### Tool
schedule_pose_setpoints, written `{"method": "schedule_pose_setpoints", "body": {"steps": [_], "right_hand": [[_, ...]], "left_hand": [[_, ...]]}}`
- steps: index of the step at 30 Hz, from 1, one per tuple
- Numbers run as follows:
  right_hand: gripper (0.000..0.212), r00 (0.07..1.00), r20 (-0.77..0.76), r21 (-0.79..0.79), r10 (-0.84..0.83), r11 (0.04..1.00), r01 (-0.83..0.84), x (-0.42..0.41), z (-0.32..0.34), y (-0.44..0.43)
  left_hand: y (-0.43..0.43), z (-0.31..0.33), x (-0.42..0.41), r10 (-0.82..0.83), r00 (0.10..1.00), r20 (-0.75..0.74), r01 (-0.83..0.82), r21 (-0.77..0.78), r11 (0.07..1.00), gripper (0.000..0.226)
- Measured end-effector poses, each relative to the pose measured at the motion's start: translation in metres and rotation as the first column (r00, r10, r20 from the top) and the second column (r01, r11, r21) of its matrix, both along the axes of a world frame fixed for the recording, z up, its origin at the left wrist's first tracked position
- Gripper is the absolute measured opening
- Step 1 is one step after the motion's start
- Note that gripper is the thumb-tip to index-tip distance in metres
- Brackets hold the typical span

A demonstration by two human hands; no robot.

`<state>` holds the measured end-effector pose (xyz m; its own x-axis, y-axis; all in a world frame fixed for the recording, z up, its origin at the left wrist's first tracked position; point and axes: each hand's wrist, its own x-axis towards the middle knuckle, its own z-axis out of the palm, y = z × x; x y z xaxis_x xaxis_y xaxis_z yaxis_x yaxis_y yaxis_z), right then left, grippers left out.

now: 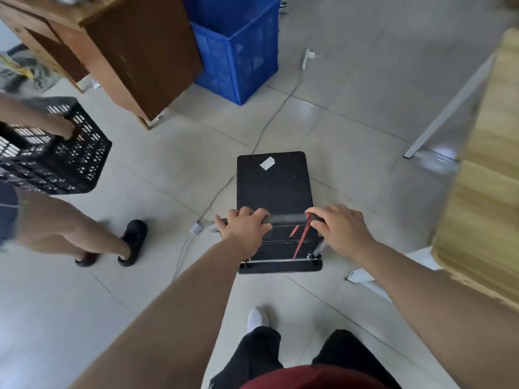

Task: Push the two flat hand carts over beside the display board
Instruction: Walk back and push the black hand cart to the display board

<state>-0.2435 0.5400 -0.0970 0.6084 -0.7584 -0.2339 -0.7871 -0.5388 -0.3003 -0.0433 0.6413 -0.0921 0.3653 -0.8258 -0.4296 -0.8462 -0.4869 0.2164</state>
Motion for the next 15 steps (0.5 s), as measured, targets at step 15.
{"method": "schedule_pose_setpoints", "body": {"steps": [15], "right_hand": [[0.029,0.972,0.005,-0.113,-0.234,0.966,0.233,0.023,-0.010,-0.128]], "left_hand": [[-0.188,0.004,0.045,-0.276,0.961,0.021,0.275,0.045,0.960,0.032]]}}
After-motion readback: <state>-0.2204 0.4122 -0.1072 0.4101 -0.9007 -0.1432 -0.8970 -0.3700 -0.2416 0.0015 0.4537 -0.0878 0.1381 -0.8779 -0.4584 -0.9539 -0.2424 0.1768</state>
